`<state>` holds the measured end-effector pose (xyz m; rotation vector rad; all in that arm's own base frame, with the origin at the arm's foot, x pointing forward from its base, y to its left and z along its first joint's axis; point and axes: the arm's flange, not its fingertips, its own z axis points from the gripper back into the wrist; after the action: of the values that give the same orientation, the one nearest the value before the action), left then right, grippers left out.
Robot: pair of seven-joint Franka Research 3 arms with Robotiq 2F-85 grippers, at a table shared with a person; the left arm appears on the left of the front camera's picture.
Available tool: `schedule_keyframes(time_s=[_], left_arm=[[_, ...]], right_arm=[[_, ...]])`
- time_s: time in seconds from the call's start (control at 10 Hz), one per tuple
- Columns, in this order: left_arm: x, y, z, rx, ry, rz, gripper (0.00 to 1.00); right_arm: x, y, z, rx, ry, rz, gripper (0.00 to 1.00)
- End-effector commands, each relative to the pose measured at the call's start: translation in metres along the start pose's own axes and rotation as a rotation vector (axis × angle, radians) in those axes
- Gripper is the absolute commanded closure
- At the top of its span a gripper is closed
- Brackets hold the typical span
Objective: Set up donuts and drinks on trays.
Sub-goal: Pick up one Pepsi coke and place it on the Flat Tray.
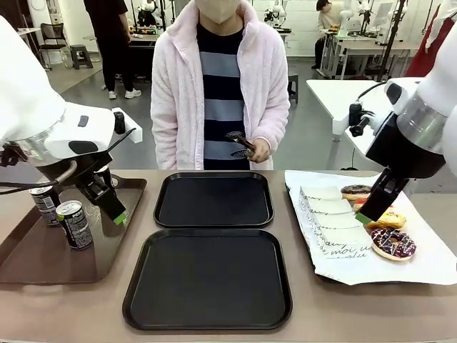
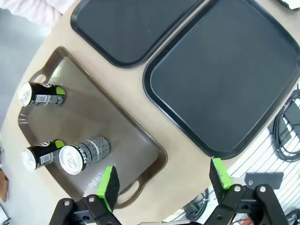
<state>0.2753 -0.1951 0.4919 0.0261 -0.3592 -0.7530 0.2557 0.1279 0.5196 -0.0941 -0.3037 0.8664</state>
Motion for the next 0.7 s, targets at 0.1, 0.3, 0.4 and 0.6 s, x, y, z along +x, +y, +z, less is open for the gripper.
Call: schedule_keyframes(time_s=[0.1, 0.3, 0.4, 0.6], left_arm=[[0.0, 0.0, 0.0, 0.0, 0.0, 0.0, 0.0], [-0.002, 0.041, 0.0, -0.366, -0.107, 0.248, 0.0], [-0.005, 0.063, 0.001, -0.48, -0.129, 0.304, 0.0], [-0.022, 0.112, -0.011, -0.776, -0.139, 0.478, 0.0]], right_arm=[[0.0, 0.0, 0.0, 0.0, 0.0, 0.0, 0.0], [-0.027, -0.064, -0.022, 0.46, -0.202, -0.366, 0.0], [-0.047, -0.089, -0.028, 0.624, -0.293, -0.451, 0.0], [-0.098, -0.141, -0.041, 0.915, -0.487, -0.658, 0.0]])
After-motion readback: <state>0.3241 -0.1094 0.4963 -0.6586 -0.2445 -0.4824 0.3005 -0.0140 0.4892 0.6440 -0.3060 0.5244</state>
